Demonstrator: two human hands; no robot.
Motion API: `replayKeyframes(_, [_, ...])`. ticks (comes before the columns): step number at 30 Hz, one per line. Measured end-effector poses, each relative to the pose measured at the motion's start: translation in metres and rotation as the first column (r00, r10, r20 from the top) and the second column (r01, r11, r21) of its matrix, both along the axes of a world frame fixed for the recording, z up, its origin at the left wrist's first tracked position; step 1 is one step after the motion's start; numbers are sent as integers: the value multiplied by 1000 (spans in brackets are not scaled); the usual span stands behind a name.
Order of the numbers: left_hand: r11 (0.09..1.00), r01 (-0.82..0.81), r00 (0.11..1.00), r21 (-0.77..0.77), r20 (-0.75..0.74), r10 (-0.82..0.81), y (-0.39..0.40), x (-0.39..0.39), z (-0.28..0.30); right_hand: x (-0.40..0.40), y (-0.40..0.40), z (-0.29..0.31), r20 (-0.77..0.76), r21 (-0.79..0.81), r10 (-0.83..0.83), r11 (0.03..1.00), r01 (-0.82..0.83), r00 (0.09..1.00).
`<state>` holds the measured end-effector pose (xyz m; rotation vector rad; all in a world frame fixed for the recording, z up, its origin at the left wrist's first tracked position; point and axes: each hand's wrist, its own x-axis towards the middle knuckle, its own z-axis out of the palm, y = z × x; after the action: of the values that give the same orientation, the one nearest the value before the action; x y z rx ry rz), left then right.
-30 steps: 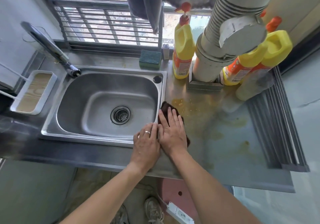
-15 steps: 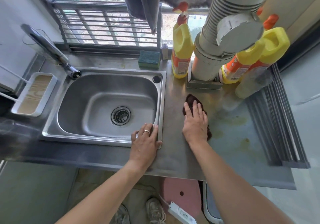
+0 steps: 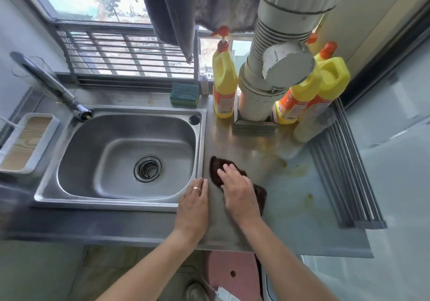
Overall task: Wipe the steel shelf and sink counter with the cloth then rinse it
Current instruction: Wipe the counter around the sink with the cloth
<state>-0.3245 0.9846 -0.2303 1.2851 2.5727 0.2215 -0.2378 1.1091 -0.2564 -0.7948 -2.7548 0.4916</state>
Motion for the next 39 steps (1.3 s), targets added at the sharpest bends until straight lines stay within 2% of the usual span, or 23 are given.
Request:
replayKeyframes(2, [1000,-5,1000,28,-5,5,3,-1,1,-1,-8,-14,110,20,54,998,-57,992])
replayKeyframes(7, [999,29,999,-39,-35,-31,25,-7,9,-17,23,-19,200,-60,58,997,-47,978])
replayKeyframes(11, [995,65,997,-75,-28,-67,56,-6,10,-38,54,-14,248,-115,-26,992,56,968])
replayKeyframes(18, [993,19,998,-118,64,-12,82,6,2,-36,93,-16,270,-81,-170,977,199,948])
replayKeyframes(25, [996,3,997,-85,78,4,73,7,-6,6,107,-18,236,-9,-393,914,406,889])
replayKeyframes(31, [996,-22,997,-88,78,29,76,10,-6,47,113,-9,198,38,-411,910,412,890])
replayKeyframes(34, [995,-20,997,-101,77,28,76,10,-5,60,109,1,166,-2,-429,900,435,888])
replayKeyframes(37, [994,-17,997,-112,68,25,77,12,-3,72,110,12,28,-42,-403,914,403,915])
replayKeyframes(39, [993,-15,998,-121,64,23,78,13,-2,83,115,19,-124,43,-396,914,403,910])
